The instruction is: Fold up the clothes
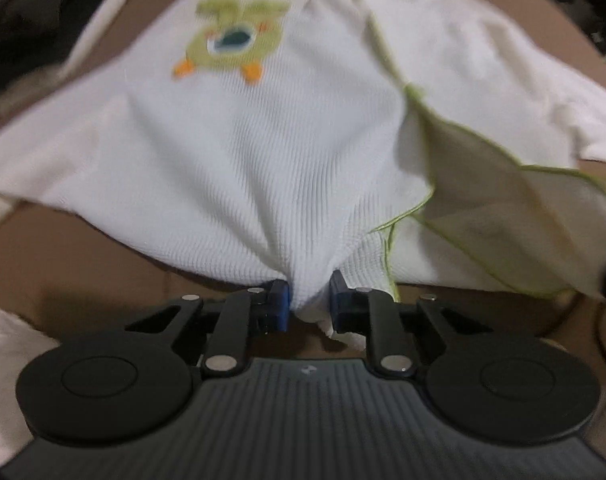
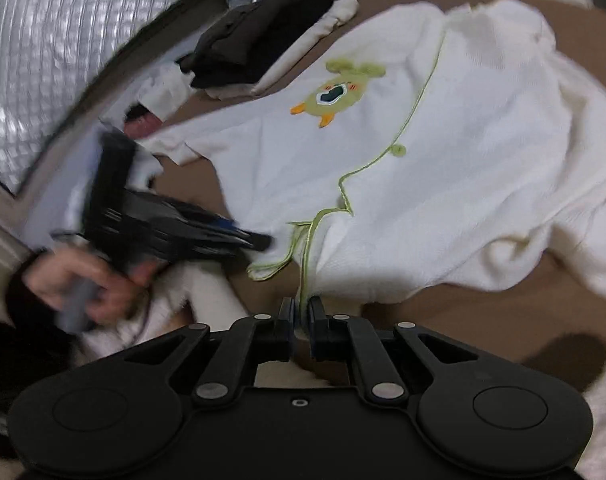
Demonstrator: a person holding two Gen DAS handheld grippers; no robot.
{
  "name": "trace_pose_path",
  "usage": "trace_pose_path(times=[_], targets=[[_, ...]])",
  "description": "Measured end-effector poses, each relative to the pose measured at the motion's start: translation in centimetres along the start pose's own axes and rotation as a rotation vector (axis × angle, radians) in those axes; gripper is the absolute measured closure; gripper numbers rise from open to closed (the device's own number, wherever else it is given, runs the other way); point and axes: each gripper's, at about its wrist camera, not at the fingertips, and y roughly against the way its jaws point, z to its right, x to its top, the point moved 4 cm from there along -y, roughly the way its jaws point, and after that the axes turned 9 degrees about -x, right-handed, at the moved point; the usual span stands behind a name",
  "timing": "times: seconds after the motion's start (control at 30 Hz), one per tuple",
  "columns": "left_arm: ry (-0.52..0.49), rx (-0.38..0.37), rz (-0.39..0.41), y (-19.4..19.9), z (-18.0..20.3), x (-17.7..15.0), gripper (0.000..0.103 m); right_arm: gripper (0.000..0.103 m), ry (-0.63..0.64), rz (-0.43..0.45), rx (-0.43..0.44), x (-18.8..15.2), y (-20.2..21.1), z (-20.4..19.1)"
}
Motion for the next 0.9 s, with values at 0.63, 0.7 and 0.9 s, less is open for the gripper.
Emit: trace_pose_path(times=[0.63, 0.7, 0.9], targets=[[0.263, -0.226, -0.051, 1.0, -3.9, -1.3, 0.082, 0.064, 0.279, 0.072, -0.035, 0.0, 0.0, -6.5], [0.295, -0.264, -0.042, 1.5, -4.5, -1.0, 0.082, 0.064, 0.289, 0.009, -0.06, 0.6, -2.6, -6.9], [0.341, -0.352, 0.004, 2.7, -5.4, 0.1, 0.082, 0.058, 0.309, -0.1, -0.267, 2.8, -9.7, -5.6]])
